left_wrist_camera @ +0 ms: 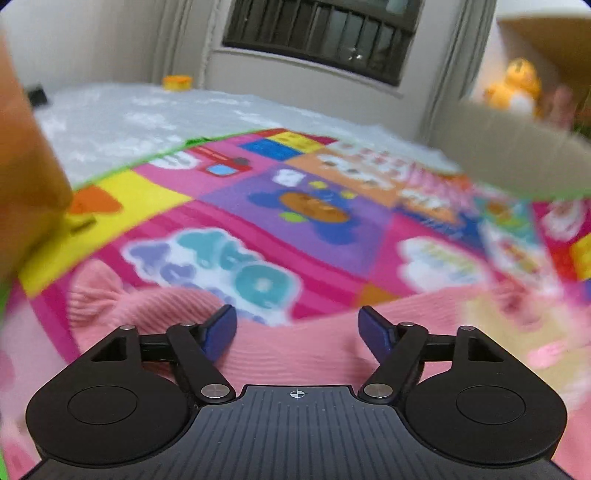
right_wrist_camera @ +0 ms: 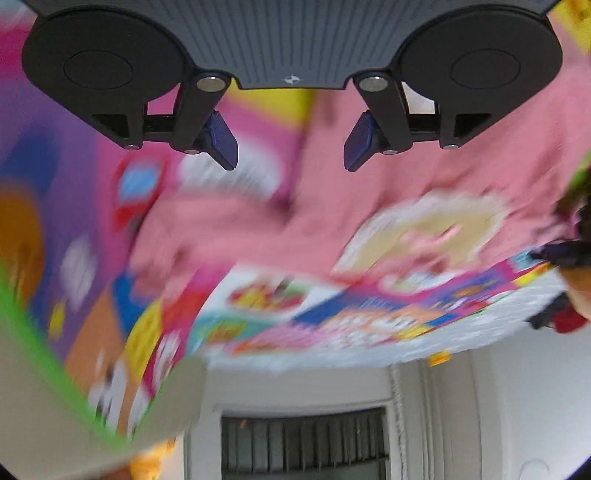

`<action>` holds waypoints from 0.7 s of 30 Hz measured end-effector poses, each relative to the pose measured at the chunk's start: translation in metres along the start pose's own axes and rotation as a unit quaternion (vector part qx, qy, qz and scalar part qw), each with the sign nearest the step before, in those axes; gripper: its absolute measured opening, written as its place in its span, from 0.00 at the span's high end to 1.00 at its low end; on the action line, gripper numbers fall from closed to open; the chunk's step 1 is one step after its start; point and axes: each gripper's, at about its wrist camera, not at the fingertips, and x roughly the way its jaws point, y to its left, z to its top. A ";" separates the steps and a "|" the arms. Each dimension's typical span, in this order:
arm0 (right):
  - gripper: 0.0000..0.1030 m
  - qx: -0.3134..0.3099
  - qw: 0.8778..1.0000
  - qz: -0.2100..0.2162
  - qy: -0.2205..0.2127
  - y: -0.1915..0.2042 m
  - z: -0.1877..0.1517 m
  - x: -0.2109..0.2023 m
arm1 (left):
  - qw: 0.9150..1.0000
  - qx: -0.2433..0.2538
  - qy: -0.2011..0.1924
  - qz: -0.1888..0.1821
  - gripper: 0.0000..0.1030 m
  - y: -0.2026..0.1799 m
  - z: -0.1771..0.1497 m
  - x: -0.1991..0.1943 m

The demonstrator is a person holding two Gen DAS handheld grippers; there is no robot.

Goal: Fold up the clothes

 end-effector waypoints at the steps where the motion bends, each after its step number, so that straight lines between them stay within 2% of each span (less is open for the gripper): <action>1: 0.38 0.006 1.000 0.003 0.005 0.002 -0.009 -0.002 | 0.999 -0.012 0.006 -0.036 0.20 -0.003 -0.005 -0.014; 3: 0.38 0.009 1.000 -0.001 0.008 0.004 -0.024 -0.009 | 0.996 -0.006 0.020 -0.085 0.14 -0.012 -0.019 -0.043; 4: 0.38 0.006 1.000 -0.003 0.008 0.005 -0.030 -0.015 | 0.995 0.016 0.026 -0.096 0.10 -0.020 -0.029 -0.057; 6: 0.36 -0.035 0.999 -0.012 0.000 0.013 -0.041 -0.031 | 0.990 0.060 0.039 -0.118 0.08 -0.037 -0.049 -0.084; 8: 0.28 -0.096 0.995 -0.013 -0.001 0.023 -0.054 -0.049 | 0.986 0.097 0.052 -0.123 0.07 -0.051 -0.071 -0.101; 11: 0.22 -0.184 0.983 0.007 0.003 0.043 -0.074 -0.073 | 0.977 0.152 0.070 -0.130 0.05 -0.072 -0.104 -0.125; 14: 0.19 -0.271 0.962 0.009 -0.002 0.064 -0.099 -0.083 | 0.975 0.162 0.070 -0.135 0.05 -0.085 -0.121 -0.137; 18: 0.19 -0.351 0.934 -0.046 -0.040 0.088 -0.126 -0.070 | 0.970 0.177 0.067 -0.156 0.04 -0.106 -0.136 -0.157; 19: 0.19 -0.352 0.933 -0.057 -0.054 0.090 -0.127 -0.064 | 0.967 0.187 0.066 -0.162 0.03 -0.114 -0.141 -0.161; 21: 0.33 -0.335 0.936 -0.073 -0.074 0.093 -0.119 -0.054 | 0.961 0.209 0.065 -0.166 0.02 -0.127 -0.149 -0.168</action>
